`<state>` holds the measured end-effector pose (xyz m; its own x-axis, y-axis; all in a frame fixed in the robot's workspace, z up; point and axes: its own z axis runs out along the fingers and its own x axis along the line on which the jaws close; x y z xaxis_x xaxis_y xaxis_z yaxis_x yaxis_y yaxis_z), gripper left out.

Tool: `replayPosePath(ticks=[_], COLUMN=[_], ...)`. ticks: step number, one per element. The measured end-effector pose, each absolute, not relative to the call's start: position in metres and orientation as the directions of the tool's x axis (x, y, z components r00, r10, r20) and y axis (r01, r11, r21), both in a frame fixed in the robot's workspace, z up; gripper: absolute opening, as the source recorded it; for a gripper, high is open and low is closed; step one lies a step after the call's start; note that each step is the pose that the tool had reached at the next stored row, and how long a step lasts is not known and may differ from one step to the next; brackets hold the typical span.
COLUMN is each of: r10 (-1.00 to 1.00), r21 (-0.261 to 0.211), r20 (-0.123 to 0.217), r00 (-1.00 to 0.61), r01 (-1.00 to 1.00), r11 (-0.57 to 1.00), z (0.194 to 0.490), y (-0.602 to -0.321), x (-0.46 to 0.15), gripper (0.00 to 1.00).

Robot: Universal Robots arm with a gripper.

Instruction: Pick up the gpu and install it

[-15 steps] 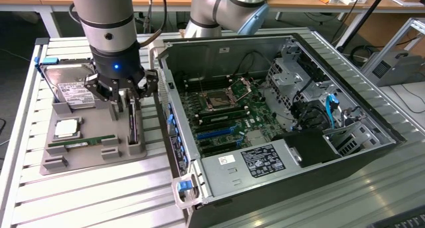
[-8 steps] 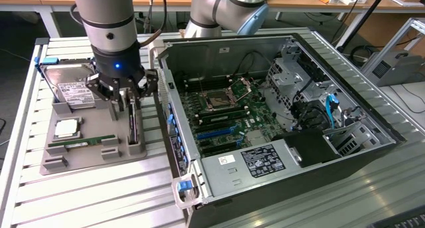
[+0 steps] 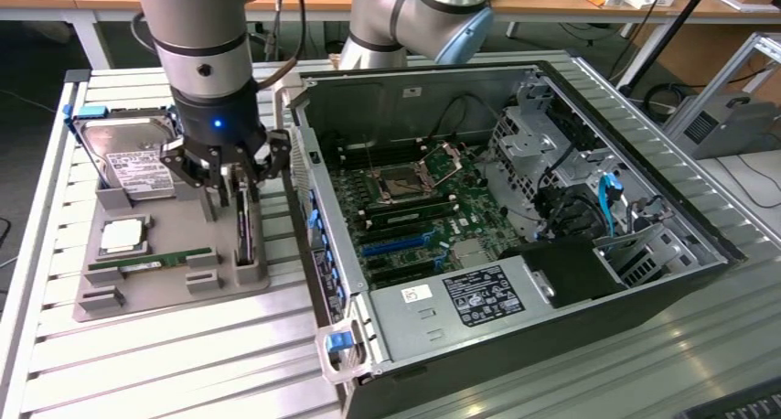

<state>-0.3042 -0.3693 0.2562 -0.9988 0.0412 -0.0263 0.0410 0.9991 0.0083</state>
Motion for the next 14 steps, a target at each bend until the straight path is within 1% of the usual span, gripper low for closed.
replayPosePath(ticks=[14], r10=[0.036], r21=[0.000], r20=[-0.027], r00=[-0.999], r01=[0.036], r11=[0.999], z=[0.245], y=[-0.369], x=[-0.304], gripper=[0.42])
